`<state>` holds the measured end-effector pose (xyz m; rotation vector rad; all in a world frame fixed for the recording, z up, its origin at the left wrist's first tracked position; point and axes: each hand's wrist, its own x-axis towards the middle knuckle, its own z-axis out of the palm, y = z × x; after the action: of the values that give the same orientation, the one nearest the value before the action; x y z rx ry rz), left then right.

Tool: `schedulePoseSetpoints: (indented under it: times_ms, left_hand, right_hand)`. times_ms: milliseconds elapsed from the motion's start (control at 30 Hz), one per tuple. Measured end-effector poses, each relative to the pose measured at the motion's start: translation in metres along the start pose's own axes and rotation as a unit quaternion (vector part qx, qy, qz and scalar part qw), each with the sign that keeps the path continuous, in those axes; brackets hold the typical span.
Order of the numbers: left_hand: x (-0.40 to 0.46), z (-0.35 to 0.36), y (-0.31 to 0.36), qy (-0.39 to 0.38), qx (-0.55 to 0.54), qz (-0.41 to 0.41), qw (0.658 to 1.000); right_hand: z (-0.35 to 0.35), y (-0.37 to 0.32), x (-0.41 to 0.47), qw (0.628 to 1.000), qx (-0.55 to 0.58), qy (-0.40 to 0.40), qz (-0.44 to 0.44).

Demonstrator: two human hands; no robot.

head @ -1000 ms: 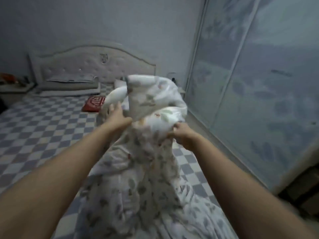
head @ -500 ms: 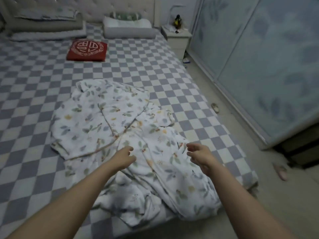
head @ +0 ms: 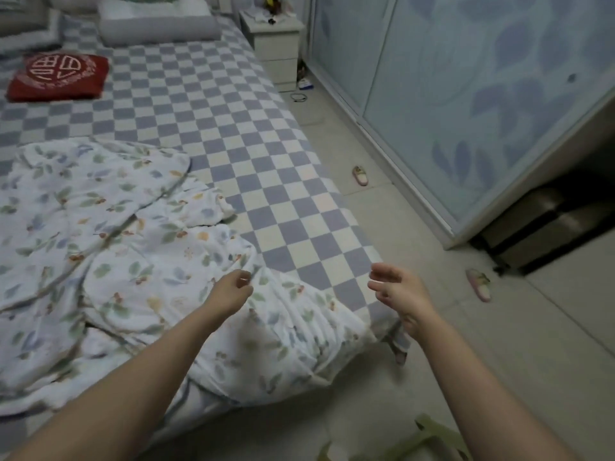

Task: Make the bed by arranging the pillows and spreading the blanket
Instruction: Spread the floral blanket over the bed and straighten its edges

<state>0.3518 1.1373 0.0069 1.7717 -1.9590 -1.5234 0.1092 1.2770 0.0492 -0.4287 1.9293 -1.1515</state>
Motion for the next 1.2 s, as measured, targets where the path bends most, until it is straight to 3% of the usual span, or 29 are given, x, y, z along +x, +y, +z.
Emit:
schedulePoseSetpoints:
  times_ms: [133, 400, 600, 800, 1200]
  left_hand:
    - [-0.001, 0.052, 0.046, 0.009, -0.016, 0.006, 1.000]
    - [0.036, 0.055, 0.106, 0.032, -0.015, 0.036, 0.999]
    - [0.085, 0.073, 0.177, 0.021, -0.026, 0.091, 0.995]
    - [0.124, 0.136, 0.259, -0.020, -0.008, 0.121, 0.992]
    - [0.176, 0.276, 0.410, 0.025, -0.071, 0.098, 0.992]
  right_hand:
    - [-0.049, -0.002, 0.031, 1.000, -0.006, -0.028, 0.000]
    - [-0.047, -0.032, 0.081, 0.996, 0.013, -0.087, 0.006]
    - [-0.099, -0.067, 0.121, 0.997, 0.066, -0.034, 0.000]
    - [-0.187, -0.076, 0.180, 0.992, 0.123, 0.036, 0.022]
    - [-0.335, -0.124, 0.302, 0.995, 0.056, -0.074, -0.030]
